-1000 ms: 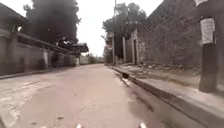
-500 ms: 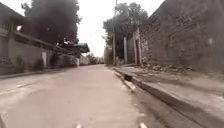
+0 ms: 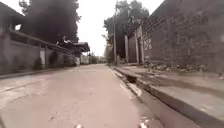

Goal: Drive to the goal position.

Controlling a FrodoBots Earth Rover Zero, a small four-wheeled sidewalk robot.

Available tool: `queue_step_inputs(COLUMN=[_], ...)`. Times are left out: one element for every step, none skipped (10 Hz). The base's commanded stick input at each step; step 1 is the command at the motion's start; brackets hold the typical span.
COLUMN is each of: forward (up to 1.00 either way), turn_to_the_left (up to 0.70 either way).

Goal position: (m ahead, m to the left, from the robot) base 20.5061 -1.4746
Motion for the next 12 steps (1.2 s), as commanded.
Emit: queue_step_inputs(forward=[0.85,0.85,0.85,0.85,0.85,0.85,0.85,0.85,0.85,0.85,0.85,0.85], turn_to_the_left=[0.00,0.00,0.00,0.00,0.00,0.00,0.00,0.00,0.00,0.00,0.00,0.00])
